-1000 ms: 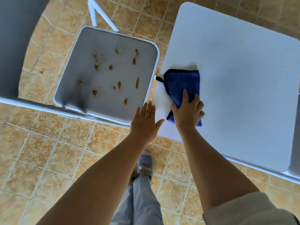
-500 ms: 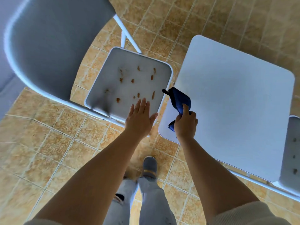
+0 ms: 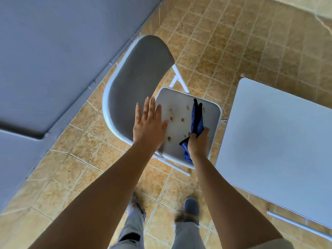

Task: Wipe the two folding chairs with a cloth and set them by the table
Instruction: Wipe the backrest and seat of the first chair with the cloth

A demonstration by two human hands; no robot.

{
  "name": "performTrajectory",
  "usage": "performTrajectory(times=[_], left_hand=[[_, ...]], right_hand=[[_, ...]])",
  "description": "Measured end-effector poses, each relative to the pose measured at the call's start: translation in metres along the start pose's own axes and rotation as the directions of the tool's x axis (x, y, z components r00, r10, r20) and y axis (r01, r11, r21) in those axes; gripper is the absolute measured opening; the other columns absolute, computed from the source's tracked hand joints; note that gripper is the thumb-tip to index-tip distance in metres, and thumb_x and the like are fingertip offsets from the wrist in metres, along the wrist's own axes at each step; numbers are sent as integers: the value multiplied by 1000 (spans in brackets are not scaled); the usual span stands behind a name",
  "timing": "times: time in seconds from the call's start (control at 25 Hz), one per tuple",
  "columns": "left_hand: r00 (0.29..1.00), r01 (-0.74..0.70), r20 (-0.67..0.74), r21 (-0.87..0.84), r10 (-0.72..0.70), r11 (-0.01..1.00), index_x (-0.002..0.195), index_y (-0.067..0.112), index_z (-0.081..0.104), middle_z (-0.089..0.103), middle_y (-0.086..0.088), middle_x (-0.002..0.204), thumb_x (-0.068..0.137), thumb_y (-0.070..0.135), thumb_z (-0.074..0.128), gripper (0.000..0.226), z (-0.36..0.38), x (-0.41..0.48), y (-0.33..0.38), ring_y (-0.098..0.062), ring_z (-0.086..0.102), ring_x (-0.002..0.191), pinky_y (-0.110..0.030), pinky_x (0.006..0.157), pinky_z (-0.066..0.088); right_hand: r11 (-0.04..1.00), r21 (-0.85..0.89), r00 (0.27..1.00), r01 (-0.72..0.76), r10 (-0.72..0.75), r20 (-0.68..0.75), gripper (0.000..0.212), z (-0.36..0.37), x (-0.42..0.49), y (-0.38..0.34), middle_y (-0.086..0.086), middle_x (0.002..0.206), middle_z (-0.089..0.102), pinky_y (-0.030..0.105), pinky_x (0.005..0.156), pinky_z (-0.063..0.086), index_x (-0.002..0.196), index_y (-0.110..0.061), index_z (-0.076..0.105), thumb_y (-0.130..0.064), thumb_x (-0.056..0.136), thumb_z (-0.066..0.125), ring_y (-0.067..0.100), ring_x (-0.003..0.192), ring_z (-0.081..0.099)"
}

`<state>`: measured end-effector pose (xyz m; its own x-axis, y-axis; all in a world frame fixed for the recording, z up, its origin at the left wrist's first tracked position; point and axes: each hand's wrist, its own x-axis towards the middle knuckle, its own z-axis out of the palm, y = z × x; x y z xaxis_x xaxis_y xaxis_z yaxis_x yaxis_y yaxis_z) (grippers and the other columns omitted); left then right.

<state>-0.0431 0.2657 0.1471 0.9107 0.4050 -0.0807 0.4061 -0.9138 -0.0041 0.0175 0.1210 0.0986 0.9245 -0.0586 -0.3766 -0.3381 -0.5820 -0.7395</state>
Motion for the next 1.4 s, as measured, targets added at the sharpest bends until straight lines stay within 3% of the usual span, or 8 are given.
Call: performTrajectory(times=[0.24,0.44,0.56,0.76,0.96,1.12,1.24,1.4], left_hand=[[990,9,-139,-42,-15,999,152,10,15,3,-10,161,100,42,22,62,-24,55,-96,-22,-6,148,-43,120,-8],[980,-85,-192,-154,54,985,152,8,13,9,-8,161,102,39,19,59,-17,98,-130,-20,6,149,-33,121,8],[956,-131,-283,-170,79,977,149,5,24,23,-11,157,101,38,17,58,-8,107,-143,-24,21,146,-31,117,21],[950,-163,-297,-201,99,966,148,3,25,24,-12,157,101,40,12,62,-9,108,-142,-25,21,146,-31,117,23],[973,-128,-209,-129,100,983,151,5,13,10,-11,160,99,46,2,67,-8,107,-143,-23,8,148,-34,120,17],[977,-126,-188,-116,103,985,151,4,14,11,-12,160,99,47,3,68,-13,107,-141,-24,7,148,-37,121,13],[981,-127,-160,-89,111,988,152,5,10,7,-11,161,98,48,2,69,-16,106,-140,-23,1,149,-38,122,5],[980,-170,-128,-127,154,977,152,7,11,8,-9,161,96,50,0,71,-28,137,-141,-22,2,149,-38,121,1]], right_hand=[[978,147,989,148,-149,-8,44,95,-20,-101,9,121,58,21,73,35,135,-15,40,-13,92,48,27,104,58],[936,58,928,346,-351,126,59,169,-28,-125,4,148,41,44,103,39,146,-30,31,-13,91,47,26,125,49],[968,-32,965,248,-244,99,57,182,-27,-106,3,151,37,44,106,36,146,-30,31,-12,93,42,30,123,47],[993,28,992,114,-115,51,56,191,22,-137,9,129,59,42,94,46,146,-33,29,-17,92,35,35,104,56],[909,14,909,416,-416,-15,51,197,-23,-113,9,121,64,43,77,50,136,-29,46,-21,88,32,29,82,59],[983,27,980,181,-183,81,50,182,-8,-104,8,123,61,40,91,47,142,-32,37,-17,94,35,34,102,56],[990,84,989,113,-120,83,52,178,28,-144,11,120,60,27,82,38,145,-30,33,-15,95,36,29,106,57],[944,123,951,307,-308,-8,50,185,21,-151,10,98,67,28,70,48,139,-30,43,-12,92,38,22,76,60]])
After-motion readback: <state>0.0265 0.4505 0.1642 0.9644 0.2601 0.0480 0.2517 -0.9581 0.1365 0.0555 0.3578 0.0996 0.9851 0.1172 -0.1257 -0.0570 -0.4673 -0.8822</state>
